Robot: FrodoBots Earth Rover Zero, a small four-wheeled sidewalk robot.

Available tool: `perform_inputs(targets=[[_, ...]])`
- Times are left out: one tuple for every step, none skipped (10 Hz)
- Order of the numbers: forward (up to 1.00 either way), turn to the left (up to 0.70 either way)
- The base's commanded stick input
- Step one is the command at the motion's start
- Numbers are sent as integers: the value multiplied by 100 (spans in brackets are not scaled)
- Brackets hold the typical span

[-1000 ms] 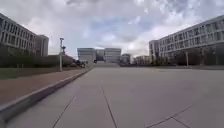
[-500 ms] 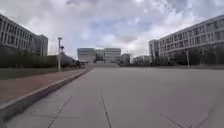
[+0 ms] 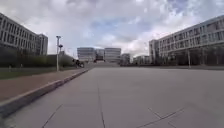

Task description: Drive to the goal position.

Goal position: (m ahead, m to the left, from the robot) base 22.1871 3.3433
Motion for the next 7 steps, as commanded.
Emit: perform_inputs(targets=[[70, 0], [70, 0], [70, 0], [70, 0], [70, 0], [70, 0], [70, 0]])
